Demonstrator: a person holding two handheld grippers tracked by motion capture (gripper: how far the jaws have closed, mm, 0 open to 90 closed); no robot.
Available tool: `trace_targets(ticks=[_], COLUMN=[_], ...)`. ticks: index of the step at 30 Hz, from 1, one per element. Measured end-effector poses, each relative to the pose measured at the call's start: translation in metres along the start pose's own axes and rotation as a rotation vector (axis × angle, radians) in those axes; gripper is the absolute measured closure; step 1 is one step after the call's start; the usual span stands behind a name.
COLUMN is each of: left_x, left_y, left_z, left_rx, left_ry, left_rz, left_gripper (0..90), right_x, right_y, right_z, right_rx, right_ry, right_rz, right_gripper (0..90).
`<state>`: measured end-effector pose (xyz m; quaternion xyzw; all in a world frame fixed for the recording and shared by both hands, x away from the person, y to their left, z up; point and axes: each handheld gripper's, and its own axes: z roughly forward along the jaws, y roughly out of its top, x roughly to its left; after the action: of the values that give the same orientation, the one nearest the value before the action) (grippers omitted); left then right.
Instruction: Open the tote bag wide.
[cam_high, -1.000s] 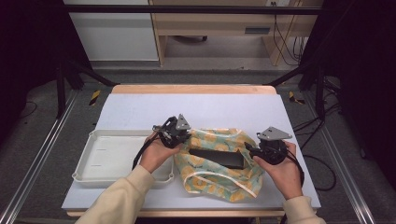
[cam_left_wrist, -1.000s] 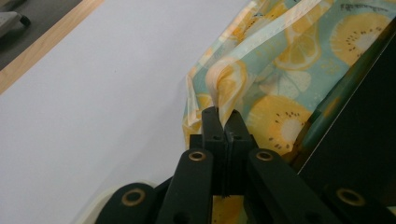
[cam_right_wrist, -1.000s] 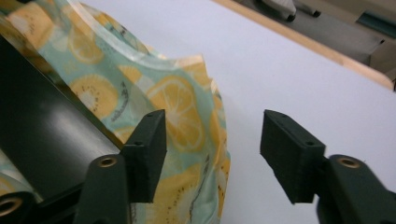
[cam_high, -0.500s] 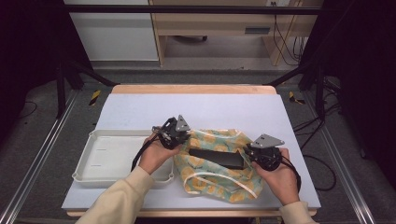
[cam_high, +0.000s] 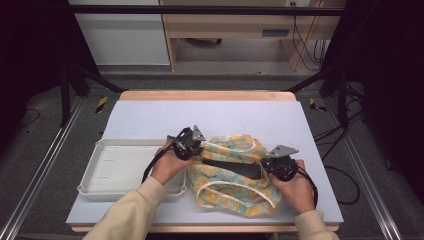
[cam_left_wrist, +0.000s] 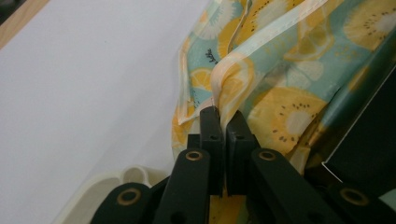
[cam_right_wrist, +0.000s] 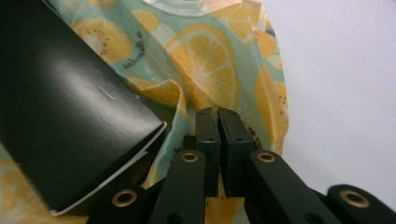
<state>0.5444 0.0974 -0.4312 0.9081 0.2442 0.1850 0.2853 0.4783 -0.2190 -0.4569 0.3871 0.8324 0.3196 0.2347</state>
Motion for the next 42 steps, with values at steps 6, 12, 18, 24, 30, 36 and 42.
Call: trace_targets(ticks=[6, 12, 18, 24, 30, 36, 42], left_x=[0.0, 0.004, 0.003, 0.0, -0.003, -0.004, -0.006], left_y=[0.001, 0.004, 0.009, 0.017, 0.02, 0.02, 0.017], left_z=[-0.018, -0.027, -0.031, -0.042, -0.05, -0.055, -0.06], left_rx=[-0.072, -0.064, -0.053, -0.066, -0.063, -0.061, -0.046], left_ry=[0.025, 0.002, -0.02, -0.014, -0.009, -0.009, -0.004], left_rz=[0.0, -0.008, -0.012, 0.001, 0.014, 0.023, 0.047], left_gripper=[77.1, 74.4, 87.8, 89.4, 89.6, 89.8, 89.9], right_x=[0.0, 0.008, 0.03, 0.061, 0.092, 0.114, 0.136], right_y=[0.004, 0.011, 0.016, 0.023, 0.036, 0.046, 0.045], right_z=[-0.011, -0.037, -0.058, -0.066, -0.065, -0.046, -0.023], right_rx=[-0.057, -0.143, -0.19, -0.228, -0.256, -0.23, -0.178], right_ry=[-0.011, -0.017, 0.028, 0.102, 0.182, 0.25, 0.345], right_rz=[0.024, 0.044, 0.032, 0.009, -0.028, -0.062, -0.123], right_gripper=[78.7, 65.4, 59.6, 55.0, 50.2, 49.9, 82.0])
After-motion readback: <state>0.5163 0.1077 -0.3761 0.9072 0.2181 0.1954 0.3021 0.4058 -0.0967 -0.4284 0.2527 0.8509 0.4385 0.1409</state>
